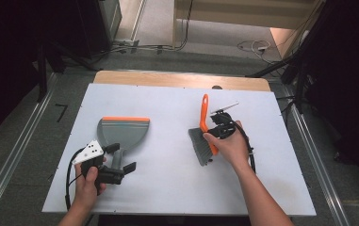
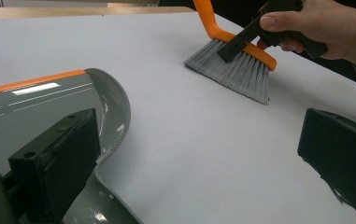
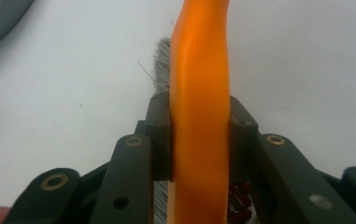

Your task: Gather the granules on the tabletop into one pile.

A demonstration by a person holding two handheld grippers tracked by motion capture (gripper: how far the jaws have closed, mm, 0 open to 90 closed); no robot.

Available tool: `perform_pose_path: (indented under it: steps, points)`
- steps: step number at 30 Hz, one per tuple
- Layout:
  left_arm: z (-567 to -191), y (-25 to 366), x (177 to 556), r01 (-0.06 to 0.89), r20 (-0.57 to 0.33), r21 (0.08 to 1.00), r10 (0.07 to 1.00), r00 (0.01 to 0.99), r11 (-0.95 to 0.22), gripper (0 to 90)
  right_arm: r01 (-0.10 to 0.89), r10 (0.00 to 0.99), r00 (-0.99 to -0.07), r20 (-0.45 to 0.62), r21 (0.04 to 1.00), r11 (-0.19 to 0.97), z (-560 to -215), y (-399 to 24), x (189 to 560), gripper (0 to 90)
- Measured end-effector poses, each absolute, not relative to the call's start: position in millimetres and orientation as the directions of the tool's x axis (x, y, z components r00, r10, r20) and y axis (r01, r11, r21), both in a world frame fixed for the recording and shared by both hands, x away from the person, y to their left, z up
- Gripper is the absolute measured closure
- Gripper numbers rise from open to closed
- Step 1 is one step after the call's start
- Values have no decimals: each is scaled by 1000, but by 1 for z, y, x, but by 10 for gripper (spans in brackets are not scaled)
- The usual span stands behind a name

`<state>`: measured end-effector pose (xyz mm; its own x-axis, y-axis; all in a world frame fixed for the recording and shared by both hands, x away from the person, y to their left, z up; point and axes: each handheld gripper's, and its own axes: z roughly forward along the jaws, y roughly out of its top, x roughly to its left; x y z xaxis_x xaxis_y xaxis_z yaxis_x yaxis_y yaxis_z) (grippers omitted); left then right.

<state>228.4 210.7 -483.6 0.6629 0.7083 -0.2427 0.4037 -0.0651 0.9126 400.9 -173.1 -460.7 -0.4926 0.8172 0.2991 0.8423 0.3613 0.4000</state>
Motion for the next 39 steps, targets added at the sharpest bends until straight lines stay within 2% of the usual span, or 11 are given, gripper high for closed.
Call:
perform_pose_path:
  steps: [7, 12, 15, 19, 21, 28, 31, 32, 35, 39]
  points:
    - [-484, 211, 229, 404, -242, 913, 709, 662, -65, 0, 846, 823, -485, 296, 398, 355, -460, -180, 402, 671]
    - [-484, 210, 230, 406, -245, 911, 709, 661, -64, 0, 818, 779, -531, 334, 443, 367, -454, -177, 399, 678]
    - [-484, 209, 230, 405, -241, 912, 709, 662, -67, 0, 763, 742, -601, 297, 489, 423, -437, -168, 394, 682]
    - [-483, 210, 229, 403, -241, 913, 708, 664, -68, 0, 728, 712, -643, 284, 516, 451, -423, -167, 391, 682]
    - [-483, 211, 229, 402, -245, 914, 705, 665, -61, 0, 685, 674, -695, 251, 518, 513, -414, -167, 387, 683]
    - [-482, 211, 229, 399, -250, 915, 703, 666, -53, 0, 598, 588, -786, 193, 482, 641, -411, -169, 374, 682]
    - [-482, 209, 230, 402, -250, 914, 704, 664, -54, 0, 488, 497, -859, 122, 491, 722, -412, -172, 361, 683]
    - [-482, 208, 230, 402, -249, 914, 703, 666, -56, 0, 488, 497, -859, 122, 491, 722, -412, -172, 361, 683]
    - [-481, 206, 229, 398, -242, 915, 704, 668, -62, 0, 405, 439, -897, 50, 491, 771, -411, -178, 354, 683]
    - [-479, 205, 228, 393, -237, 918, 706, 667, -63, 0, 376, 415, -909, 33, 489, 787, -410, -189, 346, 683]
